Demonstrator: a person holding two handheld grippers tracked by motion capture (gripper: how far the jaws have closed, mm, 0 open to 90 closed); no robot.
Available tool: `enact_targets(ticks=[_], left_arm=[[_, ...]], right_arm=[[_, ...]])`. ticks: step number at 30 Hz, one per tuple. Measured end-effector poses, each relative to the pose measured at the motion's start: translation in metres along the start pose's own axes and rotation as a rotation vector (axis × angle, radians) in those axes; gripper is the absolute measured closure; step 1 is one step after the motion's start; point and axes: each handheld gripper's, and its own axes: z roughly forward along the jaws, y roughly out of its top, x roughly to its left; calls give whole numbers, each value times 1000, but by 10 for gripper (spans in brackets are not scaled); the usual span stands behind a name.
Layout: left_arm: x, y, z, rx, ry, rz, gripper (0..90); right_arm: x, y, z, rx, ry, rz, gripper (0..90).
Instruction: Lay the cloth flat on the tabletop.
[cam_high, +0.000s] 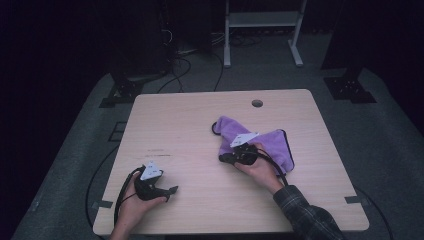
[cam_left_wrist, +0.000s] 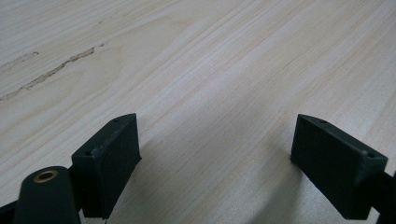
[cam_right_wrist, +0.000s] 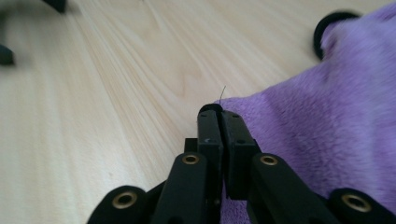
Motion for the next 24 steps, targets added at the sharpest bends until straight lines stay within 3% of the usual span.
enact_targets(ticks=[2,4,5,6,7,8,9,12,13,14,15,16,18,19,20,21,23,24], left_arm=[[0,0,0,-1,0,0,145],[0,0,0,0,0,0,145],[0,0,0,0,0,0,145],[0,0,0,-1,0,1,145],[0,0,0,0,-1,2,146],[0,0,0,0,-1,2,145],[0,0,0,-2,-1,-2,145],[0,0,0,-2,0,-1,145],[0,0,0,0,0,1,146],[0,0,0,0,0,1,145],[0,0,0,0,0,0,145],[0,0,0,0,0,0,145],[0,0,0,0,0,0,145],[0,0,0,0,0,0,145],[0,0,0,0,0,0,145],[0,0,0,0,0,0,146],[0,0,0,0,-1,0,146],[0,0,0,0,1,-1,145]], right_arm=[[-2,6,-19,-63,-10,16,874],[-3,7,-27,-85,-13,21,875],[-8,9,-43,-131,-21,47,875],[-8,9,-43,-131,-21,47,875],[-14,7,-59,-158,-38,60,875],[-14,7,-59,-158,-38,60,875],[-21,3,-74,-175,-62,73,875],[-30,-5,-86,-174,-95,94,875],[-41,-16,-96,-170,-141,122,876],[-41,-16,-96,-170,-141,122,876],[-53,-25,-106,-160,-174,159,876],[-53,-25,-106,-160,-174,159,876],[-63,-35,-113,-151,-219,184,876],[-72,-45,-117,-122,-257,202,876],[-72,-45,-117,-122,-257,202,876],[-80,-55,-117,-81,-273,234,876],[-83,-60,-116,-61,-285,234,876],[-89,-67,-110,-20,-284,255,875]])
